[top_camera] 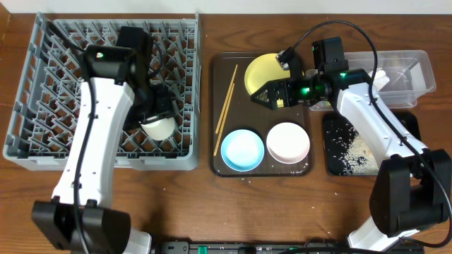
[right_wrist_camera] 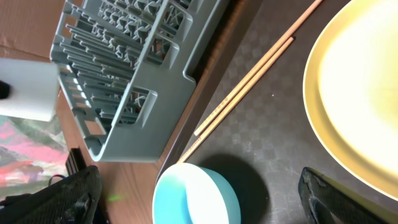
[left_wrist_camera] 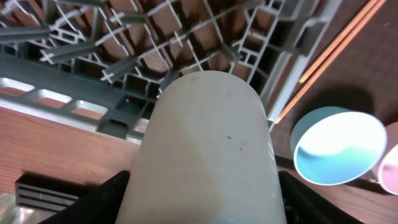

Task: Sort waste into correct bins and load items into the dishwasher
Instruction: 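Lower the white cup into the rack with the left gripper and release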

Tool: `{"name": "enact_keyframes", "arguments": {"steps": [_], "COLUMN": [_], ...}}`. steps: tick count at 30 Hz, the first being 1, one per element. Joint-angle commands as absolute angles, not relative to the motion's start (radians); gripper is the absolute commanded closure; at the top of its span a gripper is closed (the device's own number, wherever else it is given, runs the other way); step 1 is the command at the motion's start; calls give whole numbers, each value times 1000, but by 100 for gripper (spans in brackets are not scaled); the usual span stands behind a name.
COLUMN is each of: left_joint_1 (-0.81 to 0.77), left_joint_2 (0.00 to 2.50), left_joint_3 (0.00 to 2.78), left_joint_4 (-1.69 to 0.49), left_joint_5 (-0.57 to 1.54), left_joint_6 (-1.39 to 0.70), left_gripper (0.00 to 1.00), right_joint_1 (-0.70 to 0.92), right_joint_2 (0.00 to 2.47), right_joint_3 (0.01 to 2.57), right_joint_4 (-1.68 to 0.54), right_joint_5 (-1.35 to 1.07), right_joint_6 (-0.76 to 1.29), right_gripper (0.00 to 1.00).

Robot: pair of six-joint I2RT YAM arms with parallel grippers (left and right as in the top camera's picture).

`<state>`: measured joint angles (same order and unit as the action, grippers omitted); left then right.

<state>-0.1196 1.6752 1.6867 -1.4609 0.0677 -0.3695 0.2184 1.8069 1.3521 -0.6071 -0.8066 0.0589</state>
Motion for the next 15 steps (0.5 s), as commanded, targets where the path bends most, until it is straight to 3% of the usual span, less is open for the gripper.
{"name": "enact_keyframes", "arguments": {"steps": [1,15], "left_joint_1": [-130,-134], "left_joint_2": [1722,1811], "left_joint_3": [1662,1602], "left_joint_4": [-1456,-1415], "left_joint_5": [51,52], "left_joint_6": [-379,-384], "left_gripper": [50,51], "right_joint_1": [224,224], "right_joint_2": [1788,1788], "right_joint_3": [1359,1359], "right_joint_4": [-611,-614], "right_joint_5": [-809,-809], "right_joint_6": [43,36], "right_gripper": [1,1]}}
